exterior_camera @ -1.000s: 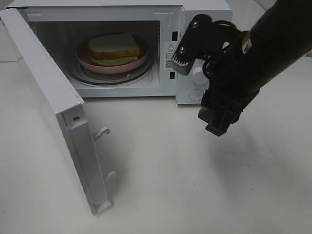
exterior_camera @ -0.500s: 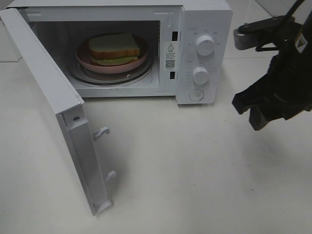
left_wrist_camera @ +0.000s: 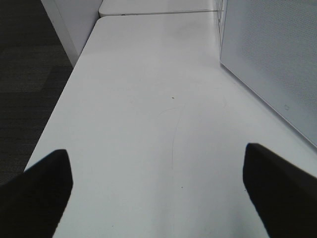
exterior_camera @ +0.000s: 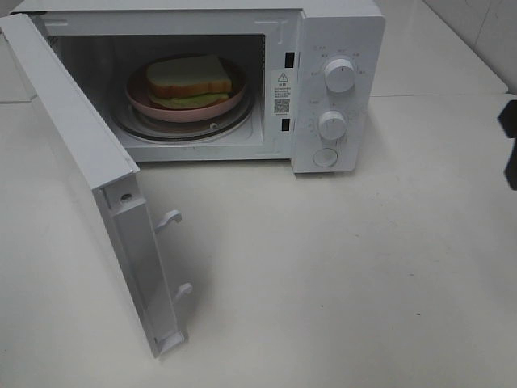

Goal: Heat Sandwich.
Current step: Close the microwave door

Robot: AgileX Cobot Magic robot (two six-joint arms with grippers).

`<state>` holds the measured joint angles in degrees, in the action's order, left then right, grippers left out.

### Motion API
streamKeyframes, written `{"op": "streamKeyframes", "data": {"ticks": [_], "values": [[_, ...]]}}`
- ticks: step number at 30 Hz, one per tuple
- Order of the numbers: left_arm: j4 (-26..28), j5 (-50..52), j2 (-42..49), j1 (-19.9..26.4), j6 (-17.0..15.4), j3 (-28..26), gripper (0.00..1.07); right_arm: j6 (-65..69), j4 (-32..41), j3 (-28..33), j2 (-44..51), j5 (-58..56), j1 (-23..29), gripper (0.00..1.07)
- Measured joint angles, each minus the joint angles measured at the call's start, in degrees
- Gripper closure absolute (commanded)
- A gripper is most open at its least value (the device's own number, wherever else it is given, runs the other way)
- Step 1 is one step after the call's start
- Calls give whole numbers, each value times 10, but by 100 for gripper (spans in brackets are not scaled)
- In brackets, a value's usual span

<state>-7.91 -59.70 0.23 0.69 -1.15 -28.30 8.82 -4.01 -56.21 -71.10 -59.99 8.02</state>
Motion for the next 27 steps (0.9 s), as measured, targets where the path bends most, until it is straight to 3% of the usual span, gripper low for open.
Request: {"op": "streamKeyframes", "data": {"ticks": [1, 6, 10, 27], "values": [[0, 0, 0, 0, 0, 0, 20, -2, -2, 0, 11, -10, -30, 34], [0, 0, 0, 0, 0, 0, 20, -9, -2, 10, 50, -25, -82, 34], [0, 0, 0, 0, 0, 0, 20, -9, -2, 32, 78, -25, -101, 34], [0, 0, 0, 0, 0, 0, 20, -9, 0, 162, 275, -9, -106, 34]]}}
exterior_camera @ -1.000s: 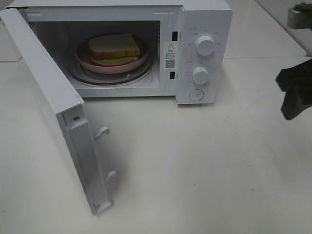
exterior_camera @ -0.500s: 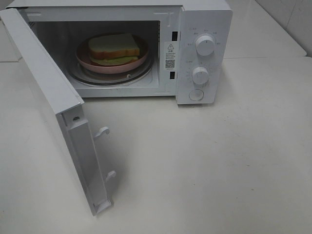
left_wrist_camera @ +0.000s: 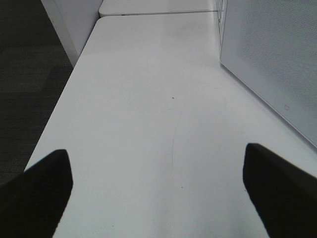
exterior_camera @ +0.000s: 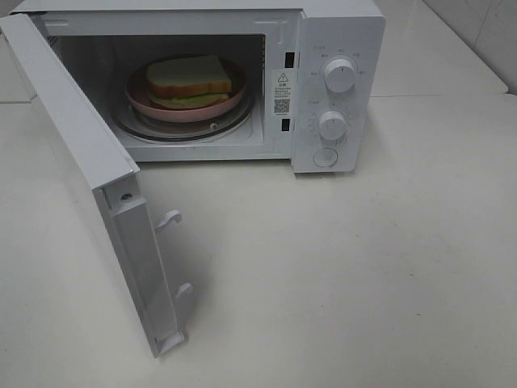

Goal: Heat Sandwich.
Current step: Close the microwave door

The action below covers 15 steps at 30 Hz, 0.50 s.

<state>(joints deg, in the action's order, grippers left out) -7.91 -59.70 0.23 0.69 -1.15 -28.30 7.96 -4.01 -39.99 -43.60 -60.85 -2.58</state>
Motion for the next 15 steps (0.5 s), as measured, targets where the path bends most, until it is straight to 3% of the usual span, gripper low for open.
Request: {"op": "streamKeyframes", "data": {"ticks": [15], "values": [[0, 0, 0, 0, 0, 0, 20, 0, -9, 86, 167, 18, 0, 34]]}}
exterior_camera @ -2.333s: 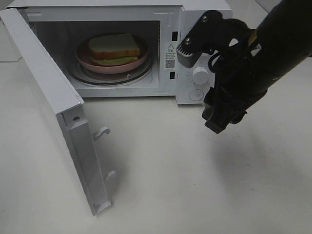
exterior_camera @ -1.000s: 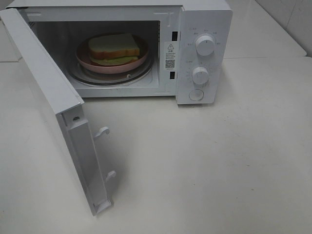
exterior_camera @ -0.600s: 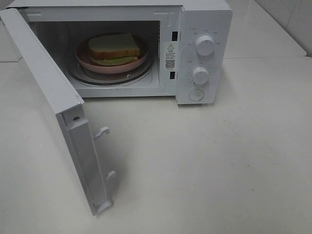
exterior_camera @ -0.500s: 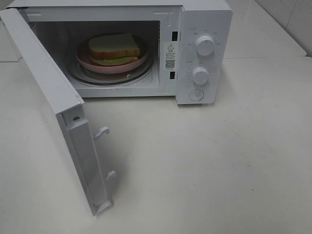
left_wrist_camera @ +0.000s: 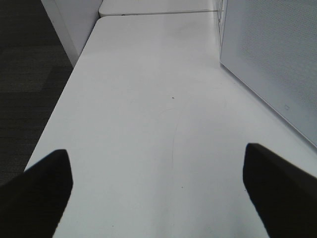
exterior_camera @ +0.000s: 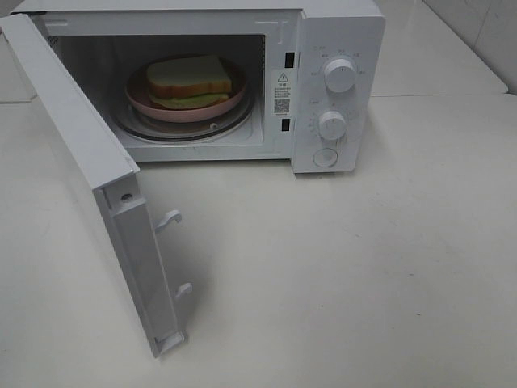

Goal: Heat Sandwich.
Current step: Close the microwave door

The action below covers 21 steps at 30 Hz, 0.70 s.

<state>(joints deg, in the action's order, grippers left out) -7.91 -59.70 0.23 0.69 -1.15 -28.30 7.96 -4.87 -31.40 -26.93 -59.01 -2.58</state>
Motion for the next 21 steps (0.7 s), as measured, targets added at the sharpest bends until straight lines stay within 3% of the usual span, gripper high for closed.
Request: {"op": "streamKeyframes", "data": {"ticks": [12, 21], "values": [[0, 0, 0, 0, 0, 0, 20, -5, -28, 18, 77, -1, 0, 35], [0, 0, 0, 0, 0, 0, 20, -25, -28, 25, 206, -6, 0, 35]]}}
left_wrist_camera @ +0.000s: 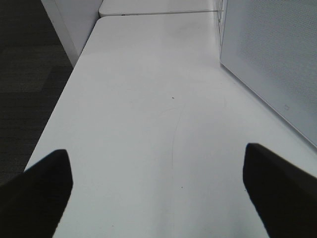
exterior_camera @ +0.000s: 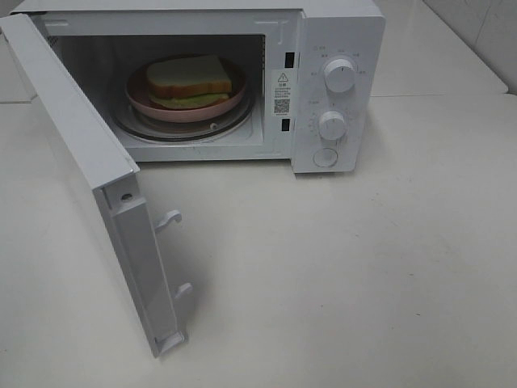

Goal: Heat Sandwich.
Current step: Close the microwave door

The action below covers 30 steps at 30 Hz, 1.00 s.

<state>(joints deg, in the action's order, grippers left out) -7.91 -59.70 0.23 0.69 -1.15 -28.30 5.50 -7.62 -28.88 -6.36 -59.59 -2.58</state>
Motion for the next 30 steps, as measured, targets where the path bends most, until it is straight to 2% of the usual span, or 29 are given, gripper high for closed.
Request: {"op": "streamKeyframes", "data": {"ticks": [4, 14, 21, 30], "values": [[0, 0, 0, 0, 0, 0, 20, -26, 17, 0, 60, -1, 0, 35], [0, 0, 0, 0, 0, 0, 20, -50, 30, 0, 66, -1, 0, 35], [0, 0, 0, 0, 0, 0, 20, -60, 46, 0, 66, -1, 0, 21], [0, 0, 0, 0, 0, 0, 20, -51, 81, 0, 66, -1, 0, 27]]}}
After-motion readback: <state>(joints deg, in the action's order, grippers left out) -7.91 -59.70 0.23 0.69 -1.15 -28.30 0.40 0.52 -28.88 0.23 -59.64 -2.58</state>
